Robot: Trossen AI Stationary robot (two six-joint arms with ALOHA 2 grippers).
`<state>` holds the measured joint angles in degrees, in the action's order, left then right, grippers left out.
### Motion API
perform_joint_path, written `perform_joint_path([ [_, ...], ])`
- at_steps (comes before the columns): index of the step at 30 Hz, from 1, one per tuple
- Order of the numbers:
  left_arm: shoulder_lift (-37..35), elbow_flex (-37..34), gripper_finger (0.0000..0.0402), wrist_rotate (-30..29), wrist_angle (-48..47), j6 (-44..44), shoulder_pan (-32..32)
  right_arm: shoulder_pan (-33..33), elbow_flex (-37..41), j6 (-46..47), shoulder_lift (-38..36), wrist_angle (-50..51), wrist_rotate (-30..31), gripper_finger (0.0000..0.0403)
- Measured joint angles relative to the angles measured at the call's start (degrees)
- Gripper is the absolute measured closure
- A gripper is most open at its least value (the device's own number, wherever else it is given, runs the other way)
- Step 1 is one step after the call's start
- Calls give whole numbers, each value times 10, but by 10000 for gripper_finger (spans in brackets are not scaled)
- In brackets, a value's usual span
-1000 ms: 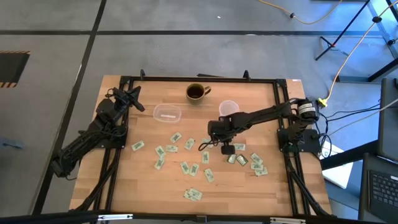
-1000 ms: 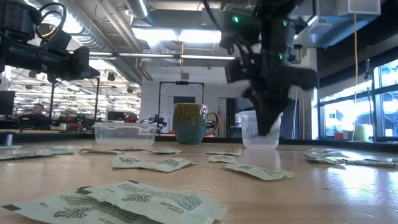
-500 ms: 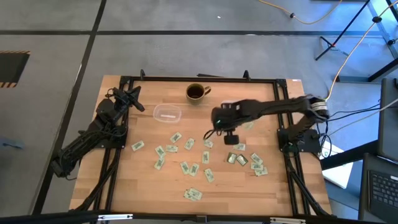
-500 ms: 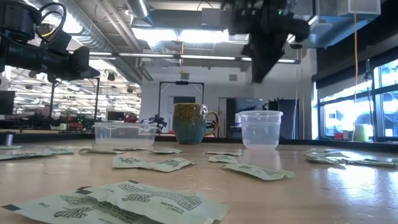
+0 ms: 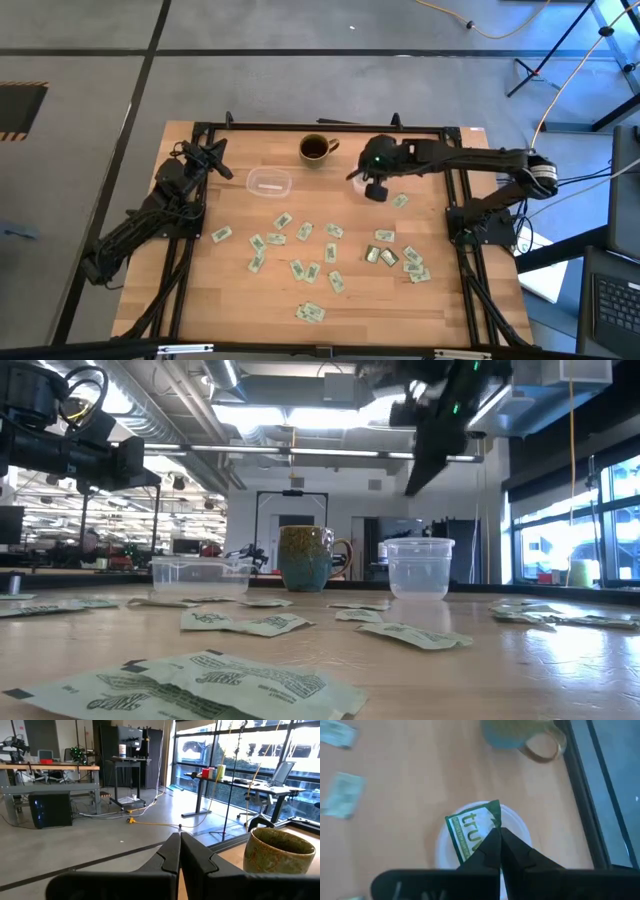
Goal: Pick and place Stevia / Truvia into bins
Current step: Put the green stevia packet into the right transparent container
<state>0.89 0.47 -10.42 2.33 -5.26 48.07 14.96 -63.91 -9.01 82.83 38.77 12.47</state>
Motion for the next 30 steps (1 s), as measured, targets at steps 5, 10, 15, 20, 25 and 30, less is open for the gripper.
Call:
perform_joint_path([
  [5,0,0,395,0,0,0,0,27,65,-3,9,-58,-6,398],
  [10,0,0,395,0,0,0,0,33,103,12,10,-98,-30,398],
  [15,0,0,395,0,0,0,0,33,118,12,10,-111,-31,398],
  [20,0,0,395,0,0,0,0,33,118,12,10,-112,-31,396],
  [25,0,0,396,0,0,0,0,33,118,12,10,-112,-30,373],
  [30,0,0,396,0,0,0,0,33,109,13,8,-103,-29,334],
])
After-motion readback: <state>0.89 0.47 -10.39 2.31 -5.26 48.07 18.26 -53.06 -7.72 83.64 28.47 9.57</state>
